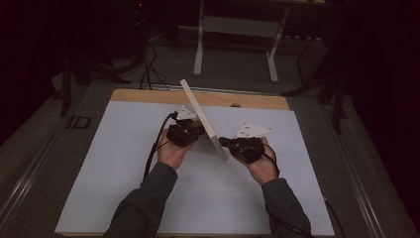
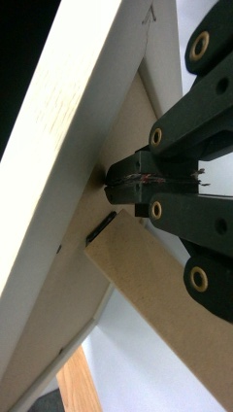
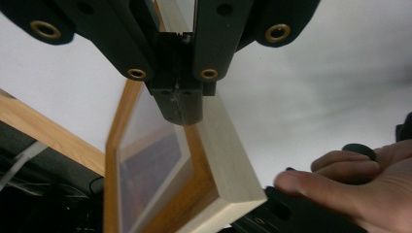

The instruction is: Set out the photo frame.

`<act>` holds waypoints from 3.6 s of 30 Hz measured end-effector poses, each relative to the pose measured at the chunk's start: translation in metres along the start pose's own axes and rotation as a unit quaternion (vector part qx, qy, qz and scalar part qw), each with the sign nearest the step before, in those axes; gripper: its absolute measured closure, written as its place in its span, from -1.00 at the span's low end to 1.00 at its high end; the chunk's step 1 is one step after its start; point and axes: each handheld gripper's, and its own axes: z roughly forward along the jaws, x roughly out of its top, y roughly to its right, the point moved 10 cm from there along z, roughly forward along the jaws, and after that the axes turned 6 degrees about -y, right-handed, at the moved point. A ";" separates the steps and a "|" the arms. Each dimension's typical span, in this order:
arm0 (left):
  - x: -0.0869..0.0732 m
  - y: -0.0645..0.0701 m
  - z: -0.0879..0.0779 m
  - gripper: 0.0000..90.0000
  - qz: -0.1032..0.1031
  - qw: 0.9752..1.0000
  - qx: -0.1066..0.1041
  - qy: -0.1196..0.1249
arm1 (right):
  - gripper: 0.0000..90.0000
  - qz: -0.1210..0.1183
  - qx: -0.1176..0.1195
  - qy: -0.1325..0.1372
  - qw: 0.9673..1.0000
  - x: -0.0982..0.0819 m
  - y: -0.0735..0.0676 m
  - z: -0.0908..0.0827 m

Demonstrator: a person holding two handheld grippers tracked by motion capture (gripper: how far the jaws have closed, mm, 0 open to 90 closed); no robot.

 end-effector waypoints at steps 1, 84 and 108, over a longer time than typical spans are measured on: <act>0.000 0.000 0.000 1.00 -0.001 1.000 -0.001 0.000 | 1.00 -0.002 0.001 0.000 1.000 0.001 -0.001 0.000; -0.001 -0.017 -0.034 0.48 -0.013 0.996 -0.069 0.047 | 0.88 -0.011 0.036 -0.005 0.999 0.001 -0.025 0.009; 0.015 0.000 -0.067 0.10 -0.059 0.989 -0.095 0.093 | 0.66 0.011 0.018 -0.027 0.999 -0.016 -0.005 0.005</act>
